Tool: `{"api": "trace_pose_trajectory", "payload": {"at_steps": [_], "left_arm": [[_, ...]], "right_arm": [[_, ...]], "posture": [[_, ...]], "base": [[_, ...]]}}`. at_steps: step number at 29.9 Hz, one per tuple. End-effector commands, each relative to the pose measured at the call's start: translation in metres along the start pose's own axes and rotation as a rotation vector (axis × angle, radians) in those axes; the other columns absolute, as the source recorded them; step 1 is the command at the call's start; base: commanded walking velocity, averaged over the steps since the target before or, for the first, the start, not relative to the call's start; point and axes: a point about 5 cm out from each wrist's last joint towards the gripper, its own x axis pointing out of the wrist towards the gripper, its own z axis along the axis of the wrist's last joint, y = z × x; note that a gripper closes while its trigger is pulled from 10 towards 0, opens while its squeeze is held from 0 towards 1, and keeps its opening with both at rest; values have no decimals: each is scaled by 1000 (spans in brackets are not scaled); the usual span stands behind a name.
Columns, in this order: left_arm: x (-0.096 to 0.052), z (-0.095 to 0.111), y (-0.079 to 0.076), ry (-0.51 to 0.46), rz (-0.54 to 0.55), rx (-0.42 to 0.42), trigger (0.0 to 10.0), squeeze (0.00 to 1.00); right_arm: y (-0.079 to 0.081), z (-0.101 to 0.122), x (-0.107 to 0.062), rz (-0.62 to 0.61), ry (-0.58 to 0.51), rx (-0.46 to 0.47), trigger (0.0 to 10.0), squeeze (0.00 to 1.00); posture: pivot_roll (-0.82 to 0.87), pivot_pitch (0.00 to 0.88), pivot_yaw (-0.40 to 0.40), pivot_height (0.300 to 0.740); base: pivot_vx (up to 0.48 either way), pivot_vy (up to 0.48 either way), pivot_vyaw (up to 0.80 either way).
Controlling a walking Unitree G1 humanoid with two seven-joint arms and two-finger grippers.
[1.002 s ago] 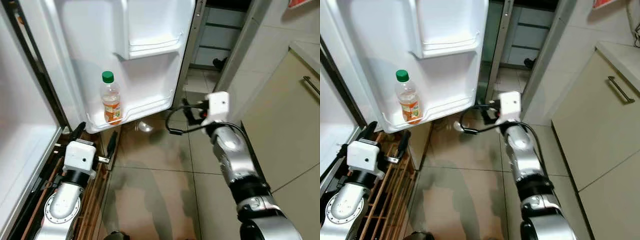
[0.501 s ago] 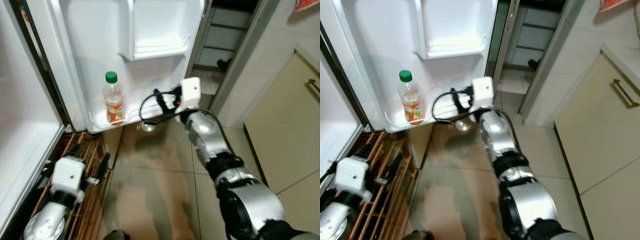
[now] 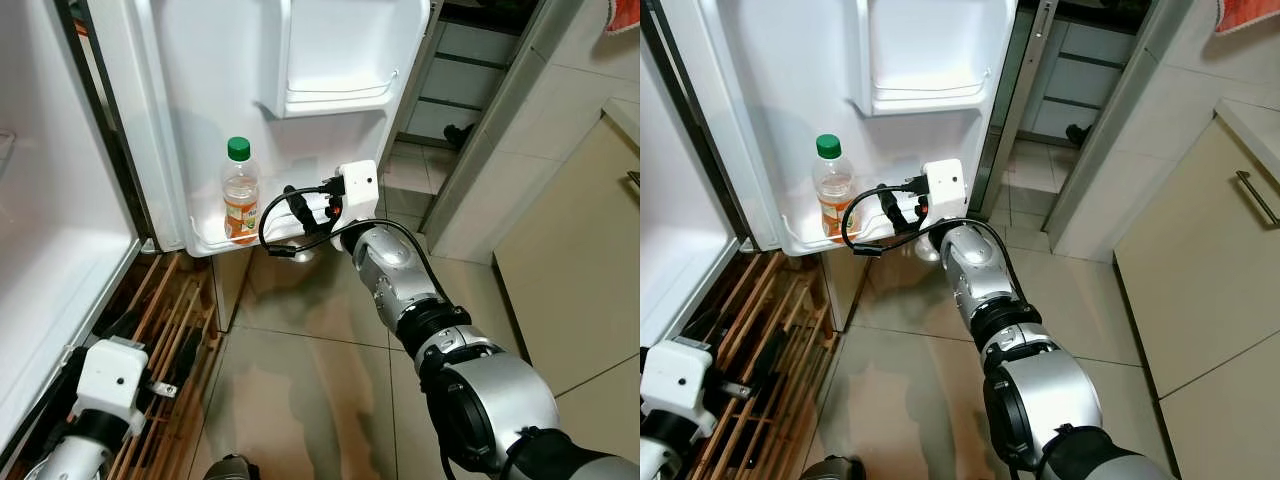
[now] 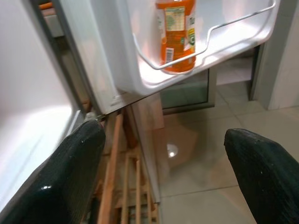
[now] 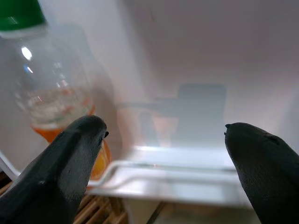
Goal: Restocking fridge
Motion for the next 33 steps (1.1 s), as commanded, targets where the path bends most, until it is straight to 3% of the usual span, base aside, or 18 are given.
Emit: {"api": "trace_pose_trajectory", "payload": {"at_steps": [1, 8, 11, 14, 17, 19, 20, 21, 23, 26, 27, 32, 33], "left_arm": [[-7, 4, 2, 7, -9, 12, 10000, 0], [-21, 10, 13, 27, -1, 45, 10000, 0], [-20, 12, 14, 20, 5, 45, 10000, 0], [-12, 14, 11, 18, 57, 41, 10000, 0], [8, 18, -11, -8, 50, -67, 10000, 0], [12, 19, -15, -20, 39, -91, 10000, 0], [22, 20, -23, -28, 39, -168, 10000, 0], [22, 20, -23, -28, 39, -168, 10000, 0], [38, 19, -33, -34, 58, -268, 10000, 0], [53, 20, -46, -36, 73, -340, 10000, 0], [53, 20, -46, -36, 73, -340, 10000, 0], [77, 23, -62, -44, 77, -388, 10000, 0], [77, 23, -62, -44, 77, -388, 10000, 0]], "right_arm": [[14, 4, 7, 17, -8, 40, 10000, 0], [22, 7, 11, 34, 1, 19, 10000, 0], [24, 8, 12, 42, 1, 0, 10000, 0], [25, 7, 11, 58, 2, -42, 10000, 0], [17, -5, 1, 39, -20, -131, 10000, 0], [13, -7, -2, 27, -28, -142, 10000, 0], [6, -10, -10, 6, -61, -156, 10000, 0], [6, -10, -10, 6, -61, -156, 10000, 0], [-5, -14, -28, -28, -119, -180, 10000, 0], [-11, -17, -54, -51, -149, -216, 10000, 0], [-11, -17, -54, -51, -149, -216, 10000, 0], [-19, -31, -101, -100, -113, -252, 10000, 0], [-19, -31, -101, -100, -113, -252, 10000, 0]], "posture": [[228, 112, -83, 740], [270, 121, -67, 740], [270, 121, -69, 740], [245, 110, -83, 740], [165, 91, -87, 740], [149, 87, -88, 740], [105, 78, -93, 740], [105, 78, -93, 740], [35, 63, -102, 740], [-40, 45, -112, 740], [-40, 45, -112, 740], [-139, 0, -99, 740], [-139, 0, -99, 740]], "base": [[0, 0, 0], [0, 0, 0], [0, 0, 0], [0, 0, 0], [0, 0, 0], [0, 0, 0], [0, 0, 0], [0, 0, 0], [0, 0, 0], [0, 0, 0], [0, 0, 0], [0, -464, 609], [0, -454, 619]]}}
